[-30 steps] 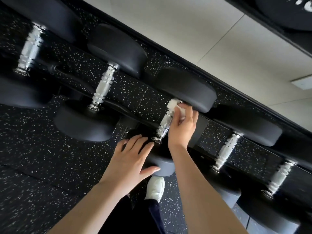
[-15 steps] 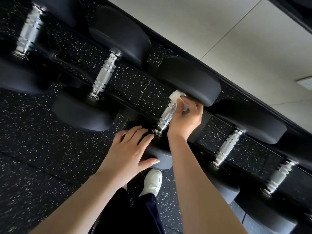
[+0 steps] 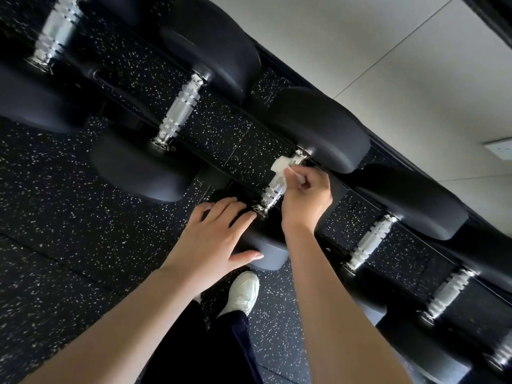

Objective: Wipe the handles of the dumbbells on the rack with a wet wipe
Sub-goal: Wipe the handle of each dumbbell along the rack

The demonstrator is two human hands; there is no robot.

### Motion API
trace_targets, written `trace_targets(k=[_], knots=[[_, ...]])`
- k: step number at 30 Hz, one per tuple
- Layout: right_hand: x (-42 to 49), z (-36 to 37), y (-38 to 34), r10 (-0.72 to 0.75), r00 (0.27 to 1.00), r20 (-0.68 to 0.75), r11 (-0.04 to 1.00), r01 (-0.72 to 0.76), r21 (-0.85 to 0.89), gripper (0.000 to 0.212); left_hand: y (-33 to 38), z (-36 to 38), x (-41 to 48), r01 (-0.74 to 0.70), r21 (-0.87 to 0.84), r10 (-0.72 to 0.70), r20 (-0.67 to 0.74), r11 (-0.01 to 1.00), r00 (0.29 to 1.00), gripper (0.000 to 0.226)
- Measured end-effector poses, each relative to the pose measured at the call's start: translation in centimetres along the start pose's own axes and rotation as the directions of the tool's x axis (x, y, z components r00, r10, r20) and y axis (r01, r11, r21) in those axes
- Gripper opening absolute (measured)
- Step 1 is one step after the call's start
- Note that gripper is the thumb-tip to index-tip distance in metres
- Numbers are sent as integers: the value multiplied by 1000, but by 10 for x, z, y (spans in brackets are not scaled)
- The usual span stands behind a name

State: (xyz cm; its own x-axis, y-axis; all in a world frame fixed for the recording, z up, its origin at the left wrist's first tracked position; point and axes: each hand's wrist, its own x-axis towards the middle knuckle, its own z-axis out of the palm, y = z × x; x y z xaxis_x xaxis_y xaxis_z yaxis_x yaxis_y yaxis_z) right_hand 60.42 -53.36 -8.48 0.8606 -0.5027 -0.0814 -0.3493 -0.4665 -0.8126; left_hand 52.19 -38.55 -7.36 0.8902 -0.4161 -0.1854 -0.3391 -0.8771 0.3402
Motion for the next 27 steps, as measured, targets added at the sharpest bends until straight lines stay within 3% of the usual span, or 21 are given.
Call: trace_targets(k=[8, 14, 21, 27], knots=[[-21, -15, 15, 24, 968, 250, 992, 7, -125, 7, -1, 3, 0, -2, -18, 2, -20, 1000, 1000, 65], [-24, -23, 12, 167, 903, 397, 977, -97, -190, 11, 0, 2, -1, 0, -25, -1, -36, 1000, 999, 64], [-19, -32, 17, 316, 858, 405, 942, -231, -244, 12, 0, 2, -1, 1, -23, -2, -37, 1000, 999, 65], [-21, -30, 23, 356, 874, 331, 934, -324, -151, 21, 0, 3, -1, -9, -21, 8, -56, 1000, 998, 63]])
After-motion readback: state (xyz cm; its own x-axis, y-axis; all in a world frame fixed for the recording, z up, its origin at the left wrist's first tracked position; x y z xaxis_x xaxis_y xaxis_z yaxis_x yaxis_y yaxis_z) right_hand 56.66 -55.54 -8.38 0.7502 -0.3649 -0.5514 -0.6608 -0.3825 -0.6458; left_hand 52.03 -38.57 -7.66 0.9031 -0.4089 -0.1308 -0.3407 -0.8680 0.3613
